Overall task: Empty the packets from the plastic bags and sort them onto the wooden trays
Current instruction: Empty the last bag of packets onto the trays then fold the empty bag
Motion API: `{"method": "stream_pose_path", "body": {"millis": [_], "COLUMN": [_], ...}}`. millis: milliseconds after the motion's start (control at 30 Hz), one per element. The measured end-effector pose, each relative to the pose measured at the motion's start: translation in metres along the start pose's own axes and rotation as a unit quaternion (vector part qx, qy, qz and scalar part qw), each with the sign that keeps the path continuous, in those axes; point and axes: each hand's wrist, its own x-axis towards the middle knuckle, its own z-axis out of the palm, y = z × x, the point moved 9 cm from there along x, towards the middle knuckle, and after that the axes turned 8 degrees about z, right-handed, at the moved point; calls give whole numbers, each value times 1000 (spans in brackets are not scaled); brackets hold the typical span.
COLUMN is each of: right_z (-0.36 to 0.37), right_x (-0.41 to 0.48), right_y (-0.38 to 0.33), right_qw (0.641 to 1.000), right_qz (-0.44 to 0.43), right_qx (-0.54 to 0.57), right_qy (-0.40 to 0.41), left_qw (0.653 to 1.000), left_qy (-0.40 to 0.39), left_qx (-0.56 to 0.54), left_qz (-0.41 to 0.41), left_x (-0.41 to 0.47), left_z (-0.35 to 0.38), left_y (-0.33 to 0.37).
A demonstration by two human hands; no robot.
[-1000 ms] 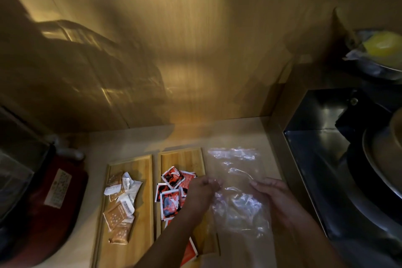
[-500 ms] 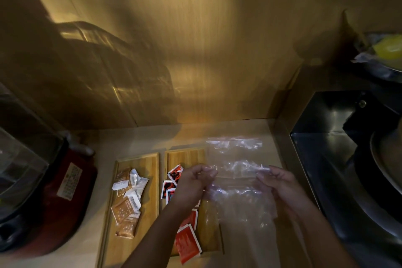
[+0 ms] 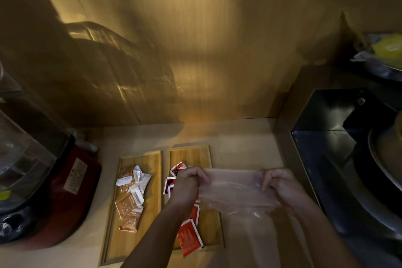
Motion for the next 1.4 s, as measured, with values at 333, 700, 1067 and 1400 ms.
{"method": "stream_pose_path", "body": {"millis": [333, 700, 1067, 1400], "right_z": [27, 128, 283, 423], "right_x": [1, -24, -83, -146], "right_y": [-9, 28, 91, 223], "right_qw": [995, 977, 985, 888], "right_qz": [-48, 100, 52, 87], "right_qx": [-89, 87, -103, -391], "right_qy": [-17, -165, -131, -224], "left_qw": [948, 994, 960, 868], "left_qy": [-174, 27, 249, 433], "left_qx": [-99, -66, -103, -134], "left_qz": [-247, -87, -71, -203], "left_x": [-43, -67, -210, -374], "left_z": [11, -85, -237, -334], "left_y": [-49, -36, -73, -187]}}
